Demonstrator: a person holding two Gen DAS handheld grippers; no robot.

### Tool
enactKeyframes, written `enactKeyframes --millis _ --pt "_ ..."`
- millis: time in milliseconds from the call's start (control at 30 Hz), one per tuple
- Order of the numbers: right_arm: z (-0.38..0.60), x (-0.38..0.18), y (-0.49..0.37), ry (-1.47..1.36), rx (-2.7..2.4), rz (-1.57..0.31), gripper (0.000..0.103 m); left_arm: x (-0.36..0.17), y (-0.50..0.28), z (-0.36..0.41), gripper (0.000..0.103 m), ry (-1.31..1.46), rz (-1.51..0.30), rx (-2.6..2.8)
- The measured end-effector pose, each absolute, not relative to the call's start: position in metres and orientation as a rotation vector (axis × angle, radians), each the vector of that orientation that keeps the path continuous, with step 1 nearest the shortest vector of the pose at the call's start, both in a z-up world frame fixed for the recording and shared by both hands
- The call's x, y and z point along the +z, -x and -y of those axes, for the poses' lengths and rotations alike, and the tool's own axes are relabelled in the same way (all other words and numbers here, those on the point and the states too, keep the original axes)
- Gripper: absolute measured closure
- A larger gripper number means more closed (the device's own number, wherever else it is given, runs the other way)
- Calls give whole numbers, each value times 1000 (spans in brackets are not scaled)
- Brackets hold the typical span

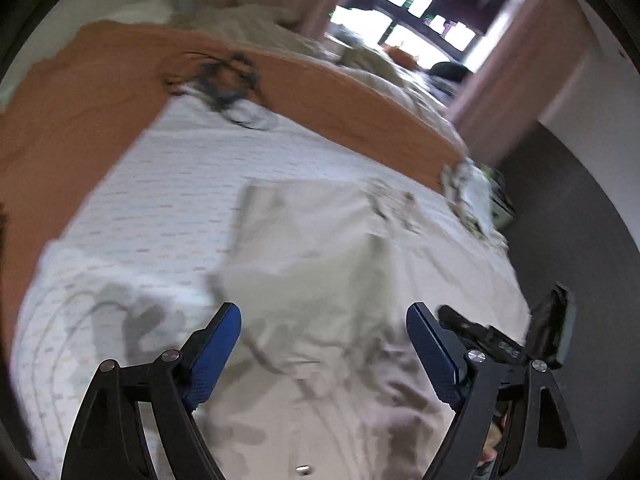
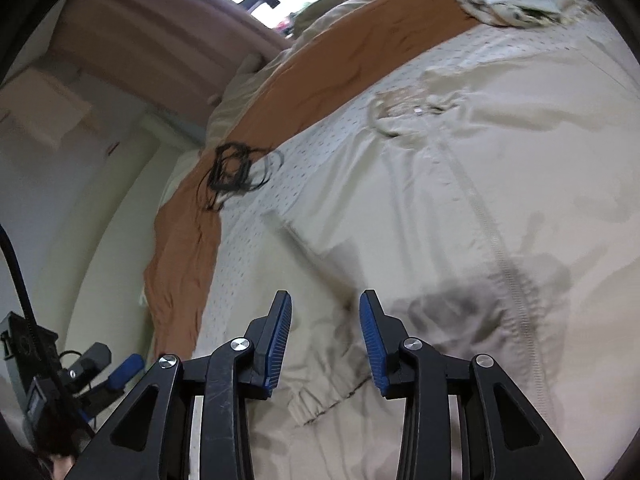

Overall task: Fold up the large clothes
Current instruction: 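Grasp the jacket sleeve cuff with the right tool and lift it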

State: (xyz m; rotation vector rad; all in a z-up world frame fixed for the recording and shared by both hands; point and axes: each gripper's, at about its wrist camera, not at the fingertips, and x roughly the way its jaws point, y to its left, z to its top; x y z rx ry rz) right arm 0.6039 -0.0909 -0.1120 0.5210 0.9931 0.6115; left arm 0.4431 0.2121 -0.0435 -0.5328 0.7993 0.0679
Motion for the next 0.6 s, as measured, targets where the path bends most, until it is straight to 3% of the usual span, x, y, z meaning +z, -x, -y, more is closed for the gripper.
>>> enactKeyframes --millis 167,267,367,600 --pt "46 -115 -592 -379 700 -1022 43 -46 -398 -251 18 549 -768 186" --pt "20 -121 -580 -262 727 -1042 40 -50 -378 -265 18 563 -759 228" --pt "-8 -136 -571 -125 756 -1086 28 -55 -360 -274 18 586 -753 253" --pt "-44 -180 -559 129 711 -1208 24 -60 -318 -287 18 613 -736 313"
